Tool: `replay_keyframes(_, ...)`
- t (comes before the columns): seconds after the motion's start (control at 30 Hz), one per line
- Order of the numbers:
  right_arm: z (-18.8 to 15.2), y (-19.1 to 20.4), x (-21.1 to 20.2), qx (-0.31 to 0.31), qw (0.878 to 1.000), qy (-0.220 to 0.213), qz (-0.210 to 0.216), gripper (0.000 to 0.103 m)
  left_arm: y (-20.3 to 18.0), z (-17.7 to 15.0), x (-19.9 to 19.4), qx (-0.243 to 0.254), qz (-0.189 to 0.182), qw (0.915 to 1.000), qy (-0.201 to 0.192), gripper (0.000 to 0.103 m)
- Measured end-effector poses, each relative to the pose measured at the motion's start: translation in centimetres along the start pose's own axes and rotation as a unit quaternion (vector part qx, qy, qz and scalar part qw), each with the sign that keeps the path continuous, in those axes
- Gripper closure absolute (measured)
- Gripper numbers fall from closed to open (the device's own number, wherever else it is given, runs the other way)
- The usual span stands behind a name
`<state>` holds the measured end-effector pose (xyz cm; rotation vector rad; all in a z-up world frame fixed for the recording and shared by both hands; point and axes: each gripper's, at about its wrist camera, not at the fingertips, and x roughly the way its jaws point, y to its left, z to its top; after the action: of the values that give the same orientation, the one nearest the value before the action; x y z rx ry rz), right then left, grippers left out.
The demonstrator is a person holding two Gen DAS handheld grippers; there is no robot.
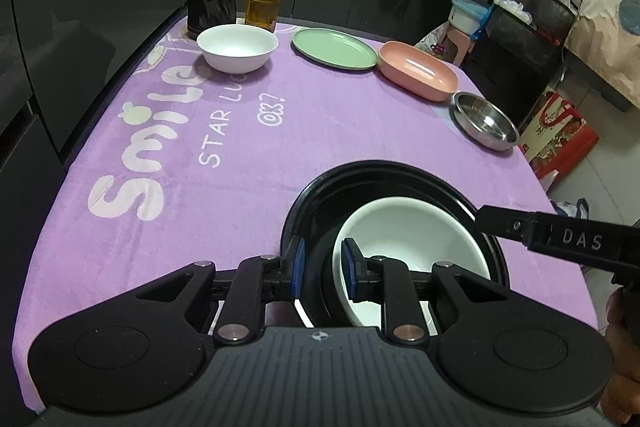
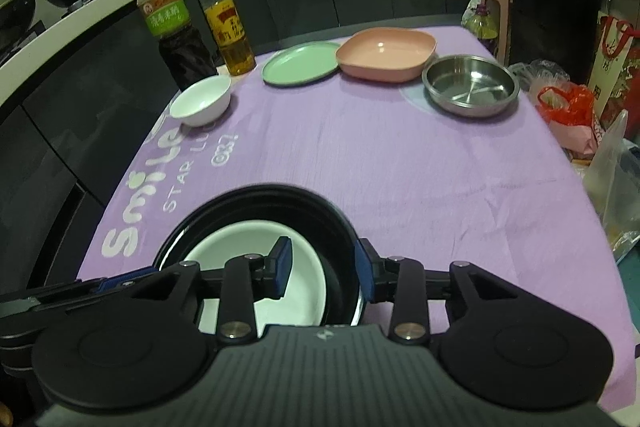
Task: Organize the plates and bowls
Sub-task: 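Carry the large white bowl and lower it into the black bowl, open both, then move both grippers to the small white bowl by the bottles and grasp its rim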
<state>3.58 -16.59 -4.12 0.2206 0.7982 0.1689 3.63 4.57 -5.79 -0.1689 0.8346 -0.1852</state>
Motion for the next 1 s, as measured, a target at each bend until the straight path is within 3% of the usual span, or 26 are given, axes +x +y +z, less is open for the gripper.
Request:
replay_keyframes(0.5,3.5,0.9,2.6,-0.022,1.0,0.002,-0.001,0.07,1.9,3.4,0.9,-0.018,-0.007,0.9996,-0.019,0.073)
replay_keyframes(1.0,8.0,3.0,7.5,-0.041,0.999,0.033,-0.002,0.07,5.2,8.3,6.3,-0.045,0.045,0.998,-0.004,0.073)
